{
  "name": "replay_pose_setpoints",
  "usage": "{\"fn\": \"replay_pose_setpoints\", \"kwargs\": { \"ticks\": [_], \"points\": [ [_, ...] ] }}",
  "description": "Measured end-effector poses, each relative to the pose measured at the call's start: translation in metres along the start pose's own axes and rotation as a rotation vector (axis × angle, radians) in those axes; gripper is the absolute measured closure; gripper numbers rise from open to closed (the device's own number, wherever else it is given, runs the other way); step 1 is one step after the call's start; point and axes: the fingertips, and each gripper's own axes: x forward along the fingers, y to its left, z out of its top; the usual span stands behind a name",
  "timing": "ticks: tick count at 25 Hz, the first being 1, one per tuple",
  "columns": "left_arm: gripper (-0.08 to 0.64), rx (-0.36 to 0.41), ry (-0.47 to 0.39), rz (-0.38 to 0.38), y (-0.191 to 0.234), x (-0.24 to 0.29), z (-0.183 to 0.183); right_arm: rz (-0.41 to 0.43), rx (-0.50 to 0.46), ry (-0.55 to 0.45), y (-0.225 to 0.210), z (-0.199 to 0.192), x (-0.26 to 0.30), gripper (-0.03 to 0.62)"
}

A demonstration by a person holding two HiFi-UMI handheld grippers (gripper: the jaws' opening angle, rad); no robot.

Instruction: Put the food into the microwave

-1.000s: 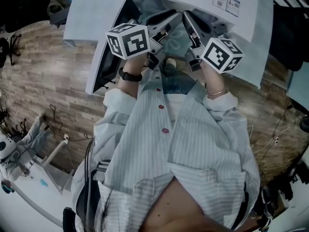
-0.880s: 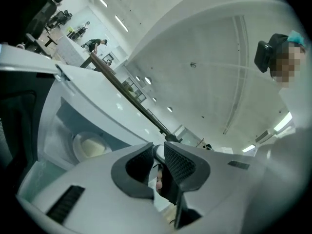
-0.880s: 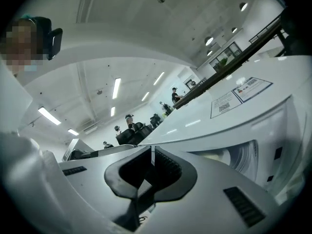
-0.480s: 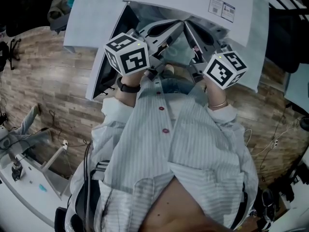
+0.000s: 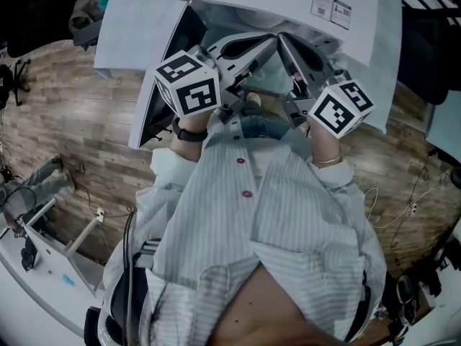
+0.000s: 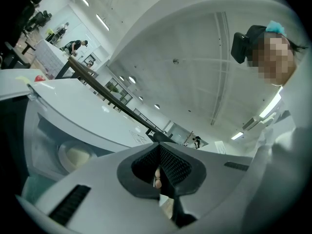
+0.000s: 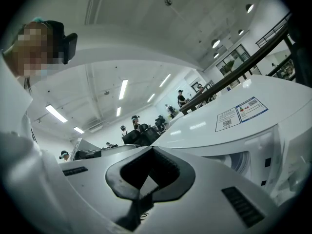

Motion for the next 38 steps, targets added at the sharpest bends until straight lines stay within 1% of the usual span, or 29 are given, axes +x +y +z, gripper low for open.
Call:
{"fn": "replay_pose_setpoints", "kwargs": {
  "ticks": [11, 27, 38],
  "points": [
    [0.552, -0.024, 0.011, 0.010, 0.007, -0.003, -0.002, 0.000, 0.011, 0.007, 0.004, -0.007, 0.000, 0.560],
    [0.552, -0.024, 0.008, 0.026, 0.006, -0.008, -0.009, -0.004, 0.011, 0.002, 0.006, -0.012, -0.007, 0.560],
    [0.552, -0.038, 0.017, 0.034, 0.008, -0.012, -0.015, -0.015, 0.035, 0.001, 0.005, -0.020, -0.010, 0.560]
  ]
}}
